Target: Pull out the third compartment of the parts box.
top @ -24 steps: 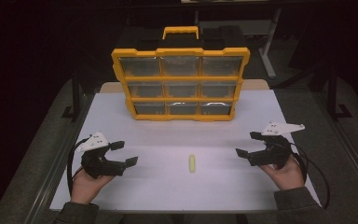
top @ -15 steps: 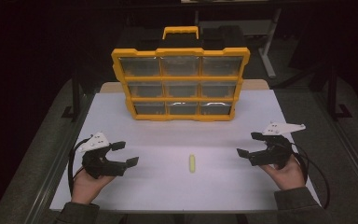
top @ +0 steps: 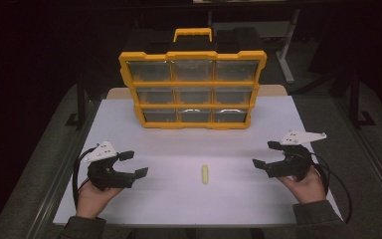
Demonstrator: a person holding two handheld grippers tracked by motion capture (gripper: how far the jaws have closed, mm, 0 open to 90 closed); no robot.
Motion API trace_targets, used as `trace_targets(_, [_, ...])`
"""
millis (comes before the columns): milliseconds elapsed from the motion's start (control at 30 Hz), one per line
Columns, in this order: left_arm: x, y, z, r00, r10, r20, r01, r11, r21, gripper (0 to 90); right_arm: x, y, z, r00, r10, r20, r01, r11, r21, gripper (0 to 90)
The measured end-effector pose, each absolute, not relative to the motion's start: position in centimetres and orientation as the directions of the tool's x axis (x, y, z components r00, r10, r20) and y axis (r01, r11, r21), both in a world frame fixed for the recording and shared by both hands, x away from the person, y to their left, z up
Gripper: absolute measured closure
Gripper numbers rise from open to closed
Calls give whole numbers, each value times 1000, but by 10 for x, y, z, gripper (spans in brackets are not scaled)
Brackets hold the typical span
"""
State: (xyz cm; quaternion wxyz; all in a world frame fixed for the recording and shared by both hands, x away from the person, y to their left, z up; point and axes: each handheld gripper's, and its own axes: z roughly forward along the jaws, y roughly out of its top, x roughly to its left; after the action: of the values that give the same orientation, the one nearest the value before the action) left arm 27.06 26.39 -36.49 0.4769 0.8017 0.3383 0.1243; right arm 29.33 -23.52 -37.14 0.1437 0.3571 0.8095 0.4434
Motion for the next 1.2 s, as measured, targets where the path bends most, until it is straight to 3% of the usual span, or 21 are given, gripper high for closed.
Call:
trace_targets(500, [275,259,-367,752,638,-163,440,-302,846,205,294,-235,-373,-702,708,83,461,361,811,138])
trace_targets(1200, [296,233,-341,818,480,-317,451,-192,872,263,293,-240,-368,-705,704,84,449,351,822,139])
